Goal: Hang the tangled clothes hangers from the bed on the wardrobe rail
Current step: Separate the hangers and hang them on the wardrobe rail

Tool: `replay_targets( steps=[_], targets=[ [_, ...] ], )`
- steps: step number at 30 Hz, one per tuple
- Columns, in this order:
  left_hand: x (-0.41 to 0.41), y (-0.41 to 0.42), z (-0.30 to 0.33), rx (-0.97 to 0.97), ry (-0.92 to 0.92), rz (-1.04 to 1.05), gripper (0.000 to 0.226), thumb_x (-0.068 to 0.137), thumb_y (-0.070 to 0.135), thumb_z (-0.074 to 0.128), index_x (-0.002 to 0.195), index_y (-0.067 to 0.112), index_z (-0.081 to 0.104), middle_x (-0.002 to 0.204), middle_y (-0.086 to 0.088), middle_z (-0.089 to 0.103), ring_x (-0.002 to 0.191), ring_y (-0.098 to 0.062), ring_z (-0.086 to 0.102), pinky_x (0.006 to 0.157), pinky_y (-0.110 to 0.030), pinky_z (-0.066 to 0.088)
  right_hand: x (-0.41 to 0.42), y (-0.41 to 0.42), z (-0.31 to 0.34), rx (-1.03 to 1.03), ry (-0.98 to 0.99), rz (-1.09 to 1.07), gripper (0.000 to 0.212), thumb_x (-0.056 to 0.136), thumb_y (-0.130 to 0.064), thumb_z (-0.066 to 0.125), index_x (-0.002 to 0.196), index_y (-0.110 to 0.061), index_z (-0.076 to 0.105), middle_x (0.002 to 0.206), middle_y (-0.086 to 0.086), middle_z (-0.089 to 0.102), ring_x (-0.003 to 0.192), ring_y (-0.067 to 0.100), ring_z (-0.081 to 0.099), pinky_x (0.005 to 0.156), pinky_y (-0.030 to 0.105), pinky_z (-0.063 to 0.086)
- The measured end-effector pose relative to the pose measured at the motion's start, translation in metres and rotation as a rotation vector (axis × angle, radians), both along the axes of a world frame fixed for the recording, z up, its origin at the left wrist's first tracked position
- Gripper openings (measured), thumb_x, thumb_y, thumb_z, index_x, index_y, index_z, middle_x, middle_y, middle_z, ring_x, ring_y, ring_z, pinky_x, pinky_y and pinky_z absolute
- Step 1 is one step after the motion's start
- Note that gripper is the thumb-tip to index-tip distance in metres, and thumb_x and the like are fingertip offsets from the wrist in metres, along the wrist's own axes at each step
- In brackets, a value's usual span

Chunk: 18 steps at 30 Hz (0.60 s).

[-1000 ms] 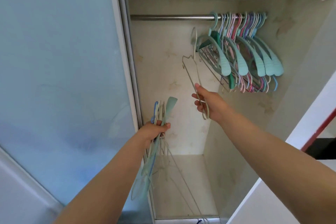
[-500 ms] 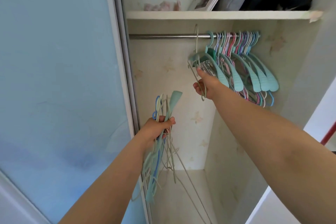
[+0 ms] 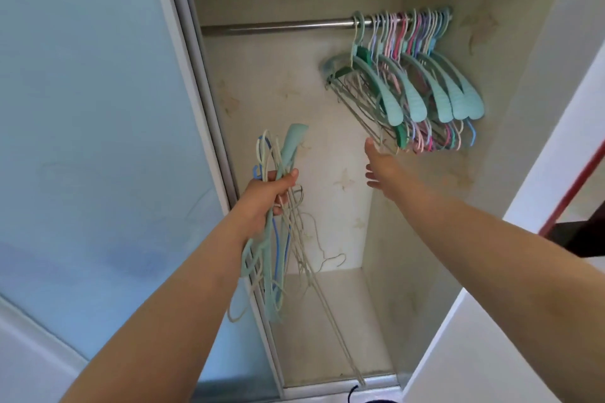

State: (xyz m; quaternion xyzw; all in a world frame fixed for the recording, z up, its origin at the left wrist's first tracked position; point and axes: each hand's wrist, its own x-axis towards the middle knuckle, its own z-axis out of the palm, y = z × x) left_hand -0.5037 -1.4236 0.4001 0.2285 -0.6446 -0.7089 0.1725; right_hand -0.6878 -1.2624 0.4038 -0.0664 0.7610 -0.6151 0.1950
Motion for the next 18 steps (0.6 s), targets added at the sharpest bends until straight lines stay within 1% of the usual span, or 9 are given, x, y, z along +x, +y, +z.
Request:
replay_targets(
  steps=[3, 5, 7, 9, 12, 14, 16, 17, 18],
  targets=[
    [0.003, 0.004, 0.0, 0.012, -0.026, -0.106, 0.022, 0.084, 0.028, 0.072, 0.077, 0.019, 0.054, 0.053, 0.007, 0.037, 0.047, -0.007, 0.036, 0.04, -0.019, 0.022, 0.017, 0.027, -0.067, 0.122, -0.1, -0.005, 0.067, 0.096, -0.053, 0.042, 0.139, -0.001, 0.039, 0.134, 0.014, 0.05, 0.089, 0.023, 0.061, 0.076, 0.035, 0.052],
    [0.004, 0.007, 0.001, 0.007, -0.052, -0.173, 0.021, 0.085, 0.026, 0.07, 0.077, 0.02, 0.052, 0.053, 0.007, 0.036, 0.045, -0.007, 0.035, 0.041, -0.02, 0.019, 0.031, 0.042, -0.102, 0.212, -0.194, 0.035, 0.053, 0.098, -0.037, 0.05, 0.135, 0.0, 0.043, 0.135, 0.016, 0.05, 0.077, 0.021, 0.06, 0.077, 0.035, 0.051],
    [0.006, 0.009, 0.002, -0.002, -0.078, -0.246, 0.021, 0.087, 0.024, 0.068, 0.076, 0.021, 0.051, 0.054, 0.008, 0.036, 0.044, -0.006, 0.035, 0.041, -0.02, 0.018, 0.045, 0.052, -0.126, 0.295, -0.232, 0.096, 0.046, 0.097, -0.025, 0.052, 0.136, -0.002, 0.043, 0.133, 0.015, 0.052, 0.084, 0.022, 0.059, 0.082, 0.037, 0.049],
    [0.009, 0.011, 0.004, -0.019, -0.105, -0.334, 0.023, 0.087, 0.023, 0.067, 0.073, 0.021, 0.05, 0.053, 0.008, 0.035, 0.044, -0.006, 0.034, 0.041, -0.02, 0.017, 0.055, 0.054, -0.141, 0.331, -0.211, 0.14, 0.048, 0.096, -0.019, 0.054, 0.141, -0.008, 0.039, 0.13, 0.013, 0.054, 0.089, 0.022, 0.057, 0.085, 0.038, 0.049],
    [0.018, 0.016, 0.008, -0.048, -0.135, -0.458, 0.025, 0.08, 0.025, 0.072, 0.064, 0.023, 0.053, 0.053, 0.006, 0.033, 0.046, -0.007, 0.032, 0.041, -0.019, 0.018, 0.062, 0.052, -0.152, 0.318, -0.172, 0.173, 0.056, 0.095, -0.008, 0.053, 0.146, -0.014, 0.032, 0.13, 0.012, 0.051, 0.08, 0.022, 0.054, 0.074, 0.034, 0.048],
    [0.025, 0.018, 0.011, -0.049, -0.136, -0.526, 0.019, 0.078, 0.027, 0.068, 0.066, 0.022, 0.055, 0.053, 0.006, 0.032, 0.046, -0.007, 0.033, 0.041, -0.019, 0.019, 0.065, 0.051, -0.157, 0.373, -0.096, 0.196, 0.062, 0.093, -0.003, 0.049, 0.149, -0.017, 0.025, 0.115, 0.015, 0.053, 0.076, 0.023, 0.053, 0.069, 0.033, 0.047],
    [0.034, 0.018, 0.015, -0.03, -0.129, -0.59, 0.017, 0.079, 0.024, 0.065, 0.066, 0.021, 0.054, 0.052, 0.007, 0.031, 0.045, -0.007, 0.033, 0.04, -0.017, 0.02, 0.066, 0.052, -0.163, 0.392, -0.042, 0.197, 0.065, 0.093, -0.004, 0.046, 0.151, -0.02, 0.021, 0.112, 0.003, 0.044, 0.067, 0.014, 0.048, 0.071, 0.033, 0.046],
    [0.038, 0.017, 0.018, -0.027, -0.124, -0.633, 0.02, 0.078, 0.023, 0.066, 0.062, 0.022, 0.055, 0.051, 0.007, 0.031, 0.045, -0.006, 0.033, 0.039, -0.017, 0.022, 0.068, 0.052, -0.165, 0.388, -0.029, 0.203, 0.062, 0.096, -0.008, 0.044, 0.151, -0.022, 0.02, 0.116, 0.0, 0.039, 0.068, 0.01, 0.048, 0.071, 0.033, 0.046],
    [0.043, 0.016, 0.021, -0.032, -0.118, -0.685, 0.022, 0.075, 0.023, 0.069, 0.057, 0.025, 0.056, 0.052, 0.007, 0.032, 0.045, -0.006, 0.034, 0.039, -0.016, 0.024, 0.071, 0.052, -0.167, 0.371, -0.039, 0.197, 0.058, 0.099, -0.014, 0.041, 0.152, -0.023, 0.019, 0.122, 0.0, 0.039, 0.074, 0.013, 0.052, 0.071, 0.033, 0.047]
  ],
)
